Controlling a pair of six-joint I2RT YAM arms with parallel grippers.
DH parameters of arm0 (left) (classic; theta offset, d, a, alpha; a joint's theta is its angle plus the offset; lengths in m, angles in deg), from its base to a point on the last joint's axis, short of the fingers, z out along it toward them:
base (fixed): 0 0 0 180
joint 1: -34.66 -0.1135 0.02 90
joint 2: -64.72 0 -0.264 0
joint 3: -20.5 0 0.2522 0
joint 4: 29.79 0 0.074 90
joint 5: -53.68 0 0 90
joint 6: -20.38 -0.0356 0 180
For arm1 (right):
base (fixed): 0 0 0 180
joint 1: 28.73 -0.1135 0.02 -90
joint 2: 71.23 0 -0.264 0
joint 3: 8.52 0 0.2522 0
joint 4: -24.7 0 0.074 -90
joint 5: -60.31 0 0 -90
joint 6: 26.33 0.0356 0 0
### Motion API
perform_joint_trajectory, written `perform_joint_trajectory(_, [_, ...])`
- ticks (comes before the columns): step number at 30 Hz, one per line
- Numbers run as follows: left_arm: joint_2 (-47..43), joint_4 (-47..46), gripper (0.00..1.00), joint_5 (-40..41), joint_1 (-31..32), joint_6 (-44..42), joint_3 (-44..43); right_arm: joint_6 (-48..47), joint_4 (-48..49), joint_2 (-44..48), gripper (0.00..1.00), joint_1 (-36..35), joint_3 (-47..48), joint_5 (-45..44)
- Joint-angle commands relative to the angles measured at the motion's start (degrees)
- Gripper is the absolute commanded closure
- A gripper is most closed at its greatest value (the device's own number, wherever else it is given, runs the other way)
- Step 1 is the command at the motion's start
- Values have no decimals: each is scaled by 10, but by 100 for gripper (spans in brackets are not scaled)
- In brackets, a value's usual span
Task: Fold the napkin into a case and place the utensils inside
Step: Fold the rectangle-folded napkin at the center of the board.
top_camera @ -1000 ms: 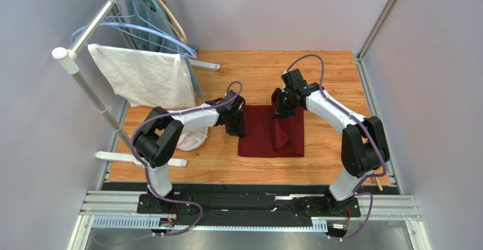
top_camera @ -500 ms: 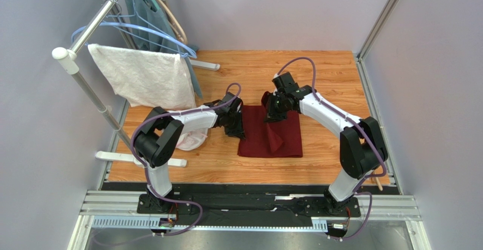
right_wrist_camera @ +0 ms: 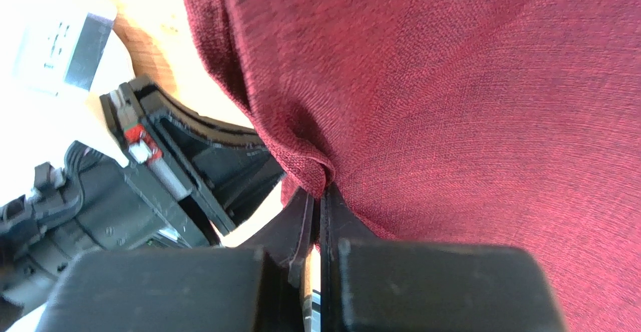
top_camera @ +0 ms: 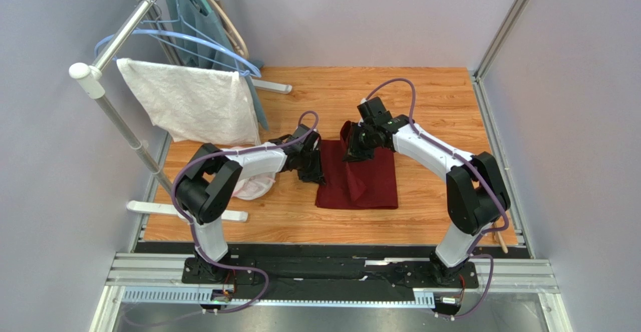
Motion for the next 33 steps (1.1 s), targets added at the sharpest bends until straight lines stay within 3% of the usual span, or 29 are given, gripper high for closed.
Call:
perform_joint_trajectory(1, [-17,6,83,4,2,2,21,39,38,-20,100,-9,15,10])
perform_joint_trajectory(31, [-40,-10,83,9,5,6,47,70,71,-107,100,-12,28,24])
perform_joint_trajectory(33, [-54,-9,81,15,5,6,54,60,85,-112,88,-12,32,40])
